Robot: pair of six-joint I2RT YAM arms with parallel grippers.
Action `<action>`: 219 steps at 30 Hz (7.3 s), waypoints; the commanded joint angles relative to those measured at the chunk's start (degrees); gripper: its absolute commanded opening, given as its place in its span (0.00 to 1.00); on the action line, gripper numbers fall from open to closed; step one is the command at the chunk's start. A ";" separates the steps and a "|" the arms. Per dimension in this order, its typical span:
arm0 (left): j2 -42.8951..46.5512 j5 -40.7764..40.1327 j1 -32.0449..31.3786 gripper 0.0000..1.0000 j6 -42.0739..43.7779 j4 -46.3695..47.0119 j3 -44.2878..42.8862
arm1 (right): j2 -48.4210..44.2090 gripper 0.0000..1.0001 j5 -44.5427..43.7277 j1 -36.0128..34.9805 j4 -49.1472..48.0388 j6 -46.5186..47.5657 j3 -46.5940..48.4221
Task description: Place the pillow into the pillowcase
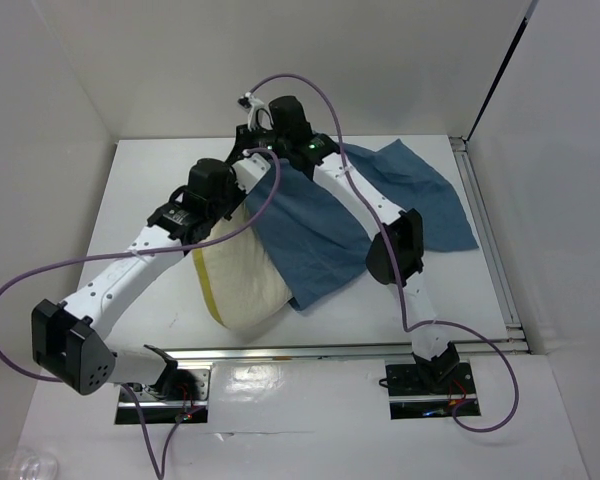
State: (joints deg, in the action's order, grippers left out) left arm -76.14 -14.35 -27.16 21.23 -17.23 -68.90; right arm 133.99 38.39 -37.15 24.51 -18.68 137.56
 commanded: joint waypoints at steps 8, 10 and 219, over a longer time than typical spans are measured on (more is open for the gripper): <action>-0.41 3.29 -1.41 0.43 -13.49 0.72 -8.86 | -11.12 0.00 5.11 3.21 -9.31 -2.16 -0.97; -0.41 2.05 -1.41 0.63 -15.42 0.10 -10.80 | -11.12 0.00 5.11 3.74 -8.79 -1.37 -0.97; 13.74 26.30 -13.52 1.00 6.46 -9.74 18.99 | -33.53 0.61 -15.45 4.89 5.63 27.03 -43.95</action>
State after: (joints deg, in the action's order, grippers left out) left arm -62.74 8.95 -38.37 29.78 -23.99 -47.27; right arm 103.33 22.83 -31.66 32.14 7.44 94.00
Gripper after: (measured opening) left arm 1.001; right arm 0.605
